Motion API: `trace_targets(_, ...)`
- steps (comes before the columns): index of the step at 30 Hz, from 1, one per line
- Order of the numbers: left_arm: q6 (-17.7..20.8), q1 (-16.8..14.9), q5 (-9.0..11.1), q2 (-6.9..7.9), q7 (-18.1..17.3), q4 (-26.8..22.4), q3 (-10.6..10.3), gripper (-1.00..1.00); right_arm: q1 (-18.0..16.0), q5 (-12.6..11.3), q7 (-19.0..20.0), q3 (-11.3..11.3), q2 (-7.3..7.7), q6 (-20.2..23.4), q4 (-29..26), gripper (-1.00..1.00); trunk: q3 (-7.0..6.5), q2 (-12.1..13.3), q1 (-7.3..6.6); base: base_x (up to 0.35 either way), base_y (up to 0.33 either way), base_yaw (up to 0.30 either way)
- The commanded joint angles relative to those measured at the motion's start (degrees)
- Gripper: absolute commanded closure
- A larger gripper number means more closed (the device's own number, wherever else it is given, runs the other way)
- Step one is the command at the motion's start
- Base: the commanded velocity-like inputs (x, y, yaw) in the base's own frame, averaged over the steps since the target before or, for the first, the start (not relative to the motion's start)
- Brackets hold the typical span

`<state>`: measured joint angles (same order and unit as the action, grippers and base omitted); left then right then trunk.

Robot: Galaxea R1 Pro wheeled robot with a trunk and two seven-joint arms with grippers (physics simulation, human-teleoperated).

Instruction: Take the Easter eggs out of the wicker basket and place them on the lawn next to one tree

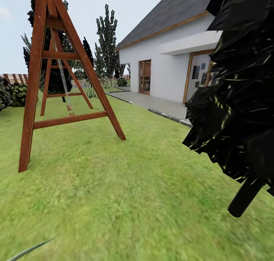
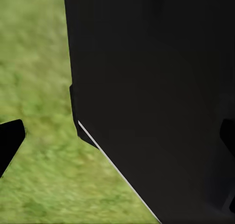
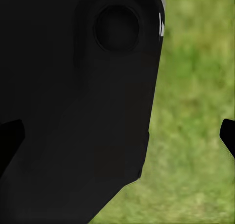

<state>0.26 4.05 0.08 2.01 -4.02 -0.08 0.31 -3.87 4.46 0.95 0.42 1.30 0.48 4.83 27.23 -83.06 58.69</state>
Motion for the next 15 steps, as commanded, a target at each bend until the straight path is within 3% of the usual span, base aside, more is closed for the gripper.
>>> trace_targets(1,0.03,-0.01,0.01,0.01,-0.20,-0.01,0.04,-1.00,-0.07,0.46,0.10,0.02,0.02,0.05,0.10,-1.00,0.04,-0.02,0.03,0.317,0.105,0.000)
trace_targets(15,0.05,-0.01,0.01,0.01,-0.20,-0.01,0.04,-1.00,-0.06,0.46,0.10,0.02,0.00,0.04,0.10,-1.00,0.04,-0.02,0.03,0.317,0.105,0.000)
